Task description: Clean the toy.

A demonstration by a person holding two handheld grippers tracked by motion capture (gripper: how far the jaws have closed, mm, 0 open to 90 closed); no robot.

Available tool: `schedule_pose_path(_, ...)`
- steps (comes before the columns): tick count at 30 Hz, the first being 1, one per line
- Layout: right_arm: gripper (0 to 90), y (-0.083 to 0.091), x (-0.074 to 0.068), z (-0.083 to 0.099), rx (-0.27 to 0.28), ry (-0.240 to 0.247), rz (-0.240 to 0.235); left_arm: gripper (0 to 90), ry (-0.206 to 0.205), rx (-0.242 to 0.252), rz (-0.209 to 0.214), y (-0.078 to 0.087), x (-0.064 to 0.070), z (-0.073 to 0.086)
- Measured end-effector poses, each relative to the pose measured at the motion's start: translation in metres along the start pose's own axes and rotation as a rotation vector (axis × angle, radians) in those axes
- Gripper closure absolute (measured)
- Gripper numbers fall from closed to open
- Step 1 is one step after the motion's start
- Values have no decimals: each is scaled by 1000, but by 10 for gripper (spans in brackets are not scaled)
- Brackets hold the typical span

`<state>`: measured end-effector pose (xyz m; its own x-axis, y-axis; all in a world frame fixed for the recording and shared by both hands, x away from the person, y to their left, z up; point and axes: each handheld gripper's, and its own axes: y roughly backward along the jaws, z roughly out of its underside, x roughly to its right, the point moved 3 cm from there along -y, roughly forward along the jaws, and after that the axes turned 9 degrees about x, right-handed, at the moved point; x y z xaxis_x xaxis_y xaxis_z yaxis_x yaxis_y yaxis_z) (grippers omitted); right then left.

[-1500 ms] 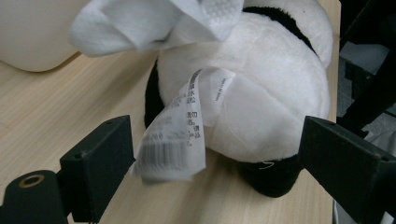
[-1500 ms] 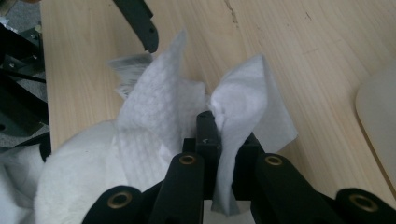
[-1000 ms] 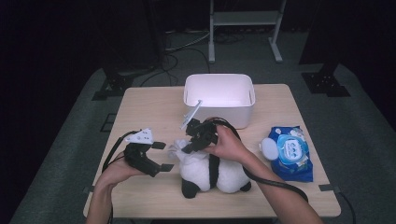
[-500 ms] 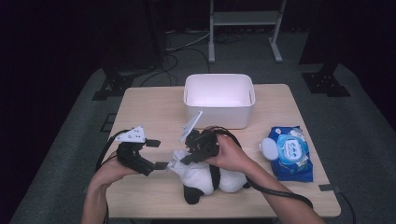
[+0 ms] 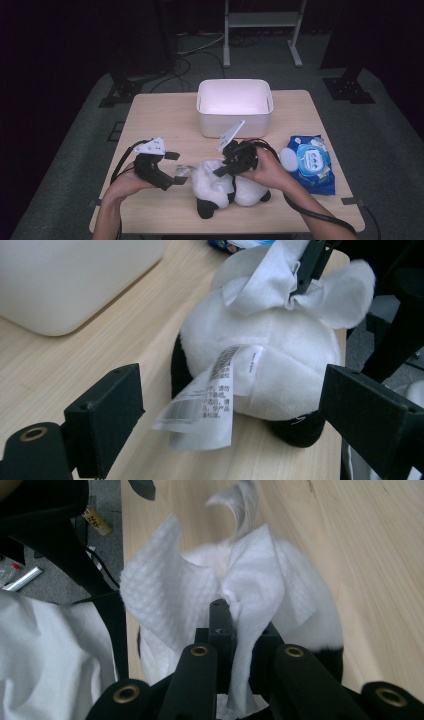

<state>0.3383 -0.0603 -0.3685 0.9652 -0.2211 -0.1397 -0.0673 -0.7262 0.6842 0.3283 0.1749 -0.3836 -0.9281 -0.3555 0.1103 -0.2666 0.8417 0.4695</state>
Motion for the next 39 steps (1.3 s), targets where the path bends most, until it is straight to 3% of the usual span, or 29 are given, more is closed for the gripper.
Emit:
schedule_pose_path(8, 836, 23, 13, 27, -44, -41, 83, 94, -13, -28, 27, -14, 4, -2)
schedule_pose_path(16, 834, 54, 29, 60, -27, -128, 162, 94, -31, -50, 44, -25, 8, -9)
schedule_pose_path(18, 834, 62, 34, 71, -17, -169, 176, 94, -40, -54, 48, -29, 9, -13)
schedule_pose_path(21, 835, 65, 34, 82, 2, -193, 153, 94, -43, -50, 49, -32, 9, -17)
schedule_pose_path(34, 845, 60, 10, 105, 32, -188, 112, 90, -20, -88, 69, -49, 8, -25)
schedule_pose_path(39, 848, 60, 1, 118, 42, -190, 99, 63, -7, -108, 105, -59, 12, -28)
